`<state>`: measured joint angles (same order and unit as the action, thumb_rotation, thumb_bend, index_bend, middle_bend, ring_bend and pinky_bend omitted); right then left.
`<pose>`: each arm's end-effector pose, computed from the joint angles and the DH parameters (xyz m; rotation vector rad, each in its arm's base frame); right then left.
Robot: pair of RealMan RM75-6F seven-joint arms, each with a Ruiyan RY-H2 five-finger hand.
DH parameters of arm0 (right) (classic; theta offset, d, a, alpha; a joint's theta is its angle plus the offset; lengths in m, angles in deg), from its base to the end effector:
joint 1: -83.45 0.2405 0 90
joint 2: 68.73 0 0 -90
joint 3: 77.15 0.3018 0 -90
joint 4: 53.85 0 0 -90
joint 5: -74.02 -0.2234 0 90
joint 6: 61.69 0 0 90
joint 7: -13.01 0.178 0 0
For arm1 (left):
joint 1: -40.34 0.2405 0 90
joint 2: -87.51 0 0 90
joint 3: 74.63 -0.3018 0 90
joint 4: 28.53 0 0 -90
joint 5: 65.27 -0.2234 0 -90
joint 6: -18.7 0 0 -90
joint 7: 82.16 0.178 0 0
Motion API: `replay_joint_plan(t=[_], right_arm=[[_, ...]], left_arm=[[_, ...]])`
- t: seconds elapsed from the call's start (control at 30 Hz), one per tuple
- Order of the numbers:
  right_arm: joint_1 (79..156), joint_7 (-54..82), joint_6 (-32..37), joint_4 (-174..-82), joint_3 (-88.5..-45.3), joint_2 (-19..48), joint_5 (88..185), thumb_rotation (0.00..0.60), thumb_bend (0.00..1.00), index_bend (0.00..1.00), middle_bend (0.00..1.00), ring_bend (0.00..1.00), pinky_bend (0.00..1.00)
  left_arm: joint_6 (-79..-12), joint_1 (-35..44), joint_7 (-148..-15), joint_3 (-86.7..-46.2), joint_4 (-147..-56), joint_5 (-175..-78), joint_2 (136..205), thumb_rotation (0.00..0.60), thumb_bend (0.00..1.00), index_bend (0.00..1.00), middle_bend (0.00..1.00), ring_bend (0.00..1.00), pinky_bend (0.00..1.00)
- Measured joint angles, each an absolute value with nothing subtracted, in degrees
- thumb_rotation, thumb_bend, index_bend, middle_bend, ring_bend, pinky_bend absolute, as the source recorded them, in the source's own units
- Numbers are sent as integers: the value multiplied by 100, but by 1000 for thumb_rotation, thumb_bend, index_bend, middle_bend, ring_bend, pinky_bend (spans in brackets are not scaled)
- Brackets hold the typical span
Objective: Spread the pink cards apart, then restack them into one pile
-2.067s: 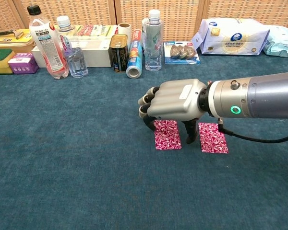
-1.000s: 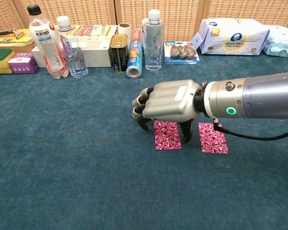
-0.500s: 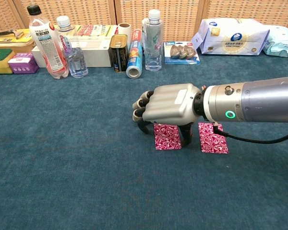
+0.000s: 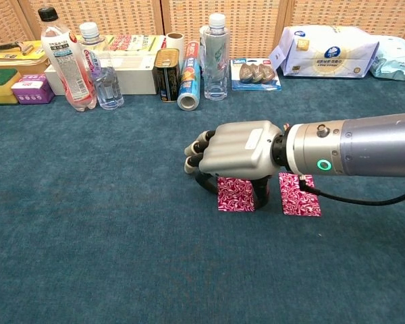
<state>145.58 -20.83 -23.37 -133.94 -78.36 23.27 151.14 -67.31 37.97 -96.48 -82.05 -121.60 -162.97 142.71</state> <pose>-0.0872 -0.3791 -0.1284 2.5559 -0.0893 0.6108 -0.3572 0.1592 0.1826 -1.5611 -1.0978 -0.9207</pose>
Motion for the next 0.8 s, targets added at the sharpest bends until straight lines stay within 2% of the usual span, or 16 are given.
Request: replay_joint_plan(t=[0.27, 0.8], right_arm=[[14501, -2033, -2277, -13364, -7849, 2351, 15213, 600, 127, 455, 155, 64, 92], [14386, -2074, -2055, -13663, -7768, 2155, 15374, 600, 123, 464, 157, 66, 96]], left_arm=[[-6735, 3796, -9672, -8201, -12153, -16293, 14267, 600, 48, 0, 0, 0, 20], [-6733, 3793, -9686, -8202, -12148, -16294, 14262, 600, 48, 0, 0, 0, 20]])
